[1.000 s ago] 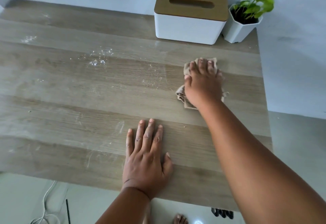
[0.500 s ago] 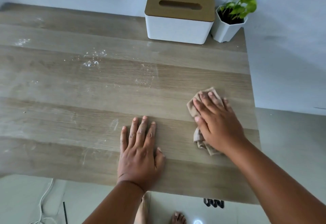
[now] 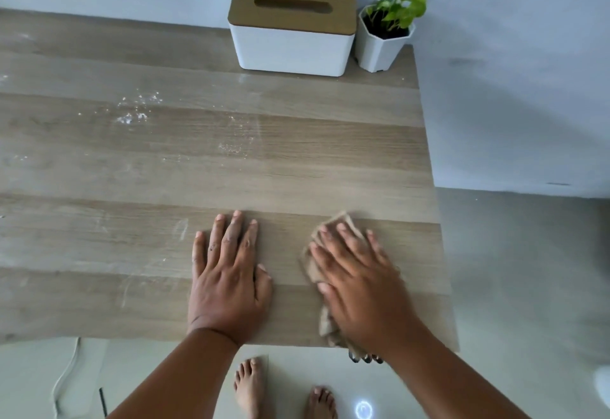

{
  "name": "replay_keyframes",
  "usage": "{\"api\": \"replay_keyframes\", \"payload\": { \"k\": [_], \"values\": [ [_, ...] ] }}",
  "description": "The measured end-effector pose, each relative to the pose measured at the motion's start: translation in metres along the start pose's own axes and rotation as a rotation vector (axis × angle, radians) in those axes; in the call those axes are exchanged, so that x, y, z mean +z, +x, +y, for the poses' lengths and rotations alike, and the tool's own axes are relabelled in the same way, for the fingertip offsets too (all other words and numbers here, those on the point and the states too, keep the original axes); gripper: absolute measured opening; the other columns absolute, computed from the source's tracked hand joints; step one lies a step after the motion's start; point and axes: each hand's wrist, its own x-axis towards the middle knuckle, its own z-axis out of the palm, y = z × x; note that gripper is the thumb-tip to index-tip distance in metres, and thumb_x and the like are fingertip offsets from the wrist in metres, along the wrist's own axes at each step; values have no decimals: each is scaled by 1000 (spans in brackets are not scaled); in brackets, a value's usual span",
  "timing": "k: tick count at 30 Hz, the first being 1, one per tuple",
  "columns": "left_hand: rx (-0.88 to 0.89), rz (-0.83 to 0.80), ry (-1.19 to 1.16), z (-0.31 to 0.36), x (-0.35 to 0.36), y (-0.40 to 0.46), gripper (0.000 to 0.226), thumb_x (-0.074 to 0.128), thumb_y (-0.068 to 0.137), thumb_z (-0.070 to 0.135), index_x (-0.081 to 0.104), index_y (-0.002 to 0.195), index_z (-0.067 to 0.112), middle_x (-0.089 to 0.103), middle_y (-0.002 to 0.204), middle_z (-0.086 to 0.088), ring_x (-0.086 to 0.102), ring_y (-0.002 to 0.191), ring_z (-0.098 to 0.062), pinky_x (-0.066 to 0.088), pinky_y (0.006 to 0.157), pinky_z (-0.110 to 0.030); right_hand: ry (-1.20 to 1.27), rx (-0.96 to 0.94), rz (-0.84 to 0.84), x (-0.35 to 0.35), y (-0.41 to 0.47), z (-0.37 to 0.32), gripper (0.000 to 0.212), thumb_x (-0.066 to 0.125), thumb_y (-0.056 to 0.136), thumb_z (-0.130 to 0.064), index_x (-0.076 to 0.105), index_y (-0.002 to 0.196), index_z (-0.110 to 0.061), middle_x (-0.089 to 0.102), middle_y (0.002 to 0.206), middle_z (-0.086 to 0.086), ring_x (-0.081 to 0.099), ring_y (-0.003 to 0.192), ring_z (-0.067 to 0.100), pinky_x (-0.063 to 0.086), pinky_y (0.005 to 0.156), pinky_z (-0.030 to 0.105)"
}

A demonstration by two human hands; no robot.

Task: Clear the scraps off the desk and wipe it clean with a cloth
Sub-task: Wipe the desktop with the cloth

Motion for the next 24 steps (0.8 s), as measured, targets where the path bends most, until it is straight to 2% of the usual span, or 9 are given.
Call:
{"api": "replay_keyframes", "payload": {
  "k": [2, 5, 7, 10, 14, 18, 21, 24],
  "values": [
    [-2, 0, 3, 0, 0, 0, 73, 40, 87, 37, 42, 156, 13, 29, 168, -9, 15, 159, -27, 13, 127, -56, -7, 90, -21, -4, -21, 36, 55, 25, 108, -41, 28, 161, -25, 14, 172, 0, 4, 159, 25, 18, 125, 60],
    [-2, -1, 7, 1, 0, 1, 73, 40, 87, 37, 41, 156, 13, 28, 168, -9, 14, 159, -27, 12, 127, -56, 3, 310, -27, -14, -10, 74, 59, 25, 105, -42, 38, 158, -19, 20, 170, 3, 11, 159, 30, 21, 123, 60],
    [-4, -8, 6, 2, -1, 0, 73, 39, 87, 37, 41, 157, 13, 28, 169, -8, 13, 159, -27, 12, 127, -56, -2, 435, -9, -18, 19, 76, 62, 25, 101, -42, 39, 157, -17, 23, 169, 6, 12, 158, 32, 20, 123, 59],
    [-10, -11, 4, 2, -3, 0, 73, 38, 87, 37, 41, 157, 13, 28, 169, -8, 13, 160, -27, 12, 127, -56, 19, 531, 22, -18, 67, 55, 62, 21, 103, -43, 30, 159, -20, 15, 171, 7, 3, 159, 33, 10, 126, 58],
    [-13, -19, 3, 3, -3, 0, 74, 36, 87, 36, 41, 156, 13, 29, 168, -9, 14, 159, -27, 12, 127, -56, 76, 371, 74, -12, 85, -5, 59, 25, 104, -44, 32, 158, -19, 19, 170, 9, 7, 158, 34, 13, 125, 61],
    [-17, -26, 10, 3, -4, -1, 75, 34, 87, 37, 40, 157, 14, 28, 168, -9, 13, 159, -26, 11, 127, -56, 79, 124, 55, 1, 35, -41, 61, 34, 103, -39, 32, 159, -15, 18, 171, 8, 8, 158, 32, 16, 123, 59],
    [-23, -11, 0, 3, -3, 0, 74, 36, 86, 37, 42, 156, 13, 30, 168, -8, 15, 159, -27, 12, 127, -56, 52, 15, 42, 5, -14, -19, 59, 33, 106, -38, 28, 161, -18, 15, 172, 4, 6, 159, 28, 17, 125, 57],
    [-15, 1, -2, 3, -2, 0, 73, 37, 87, 36, 42, 156, 13, 30, 168, -8, 15, 159, -28, 13, 127, -57, 19, 37, 20, 1, -36, 29, 56, 28, 108, -37, 27, 161, -19, 16, 171, 3, 6, 159, 26, 20, 124, 59]
  ]
}}
